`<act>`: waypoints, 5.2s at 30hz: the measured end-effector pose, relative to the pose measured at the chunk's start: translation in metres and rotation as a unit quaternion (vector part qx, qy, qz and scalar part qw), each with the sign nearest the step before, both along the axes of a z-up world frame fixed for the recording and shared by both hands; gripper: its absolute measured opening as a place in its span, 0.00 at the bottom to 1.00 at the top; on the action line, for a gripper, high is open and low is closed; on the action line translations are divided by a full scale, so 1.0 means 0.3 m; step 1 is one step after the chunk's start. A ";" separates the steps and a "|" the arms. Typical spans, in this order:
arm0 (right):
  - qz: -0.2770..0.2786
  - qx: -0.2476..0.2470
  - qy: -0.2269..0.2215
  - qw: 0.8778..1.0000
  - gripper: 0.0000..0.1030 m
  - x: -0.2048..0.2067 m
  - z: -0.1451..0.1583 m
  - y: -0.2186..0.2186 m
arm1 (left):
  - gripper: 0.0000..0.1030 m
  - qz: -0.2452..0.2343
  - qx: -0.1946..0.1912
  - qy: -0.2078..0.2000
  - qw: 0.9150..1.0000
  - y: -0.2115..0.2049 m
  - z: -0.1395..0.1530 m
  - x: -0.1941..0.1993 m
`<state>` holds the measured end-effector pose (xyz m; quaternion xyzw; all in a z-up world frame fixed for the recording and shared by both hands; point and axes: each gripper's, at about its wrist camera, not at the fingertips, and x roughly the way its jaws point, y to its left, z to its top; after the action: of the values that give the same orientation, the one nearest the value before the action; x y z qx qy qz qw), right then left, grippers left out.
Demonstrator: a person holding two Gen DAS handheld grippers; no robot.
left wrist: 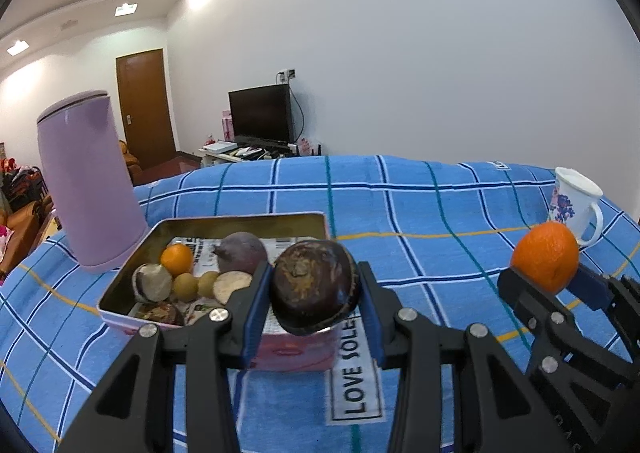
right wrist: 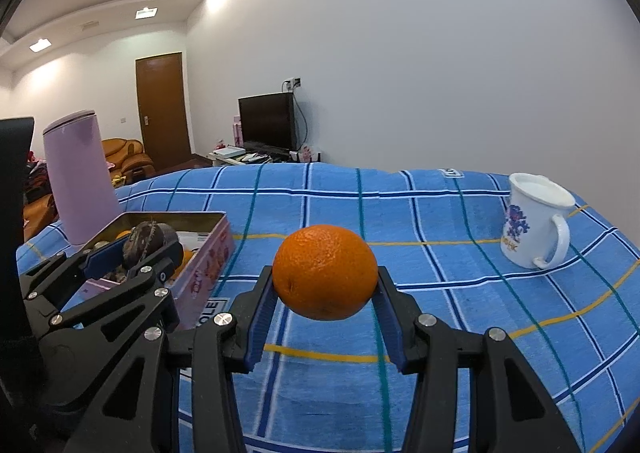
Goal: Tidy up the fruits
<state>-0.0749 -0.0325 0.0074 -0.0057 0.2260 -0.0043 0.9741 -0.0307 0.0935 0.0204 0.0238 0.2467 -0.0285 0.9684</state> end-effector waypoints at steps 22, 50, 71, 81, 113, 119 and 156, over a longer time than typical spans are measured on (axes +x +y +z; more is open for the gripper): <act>0.089 -0.003 0.026 0.996 0.48 0.087 -0.022 0.307 | 0.42 0.074 0.000 -0.009 0.997 0.333 0.028 0.046; 0.035 0.024 0.068 0.997 0.49 0.460 -0.062 0.430 | 0.42 0.091 0.029 0.054 0.994 0.381 -0.036 0.383; 0.067 0.048 0.090 0.993 0.49 0.512 -0.078 0.446 | 0.42 0.085 0.048 0.082 0.992 0.397 -0.077 0.402; 0.091 0.069 0.086 0.990 0.49 0.507 -0.073 0.445 | 0.44 0.098 0.021 0.076 0.992 0.436 -0.074 0.389; 0.029 0.064 -0.078 0.995 0.79 0.307 0.017 0.375 | 1.00 0.102 0.021 -0.049 0.993 0.402 0.002 0.231; 0.031 0.025 -0.089 0.995 0.80 0.264 0.013 0.404 | 1.00 0.110 0.017 -0.048 0.993 0.415 0.002 0.211; 0.016 0.016 -0.121 0.992 0.80 -0.007 0.042 0.350 | 1.00 0.115 0.023 -0.067 0.991 0.415 0.000 0.027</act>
<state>-0.0769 0.0725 0.0198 0.0070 0.1063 0.0145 0.9942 -0.0225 0.2179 0.0204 0.0196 0.1826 0.0907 0.9788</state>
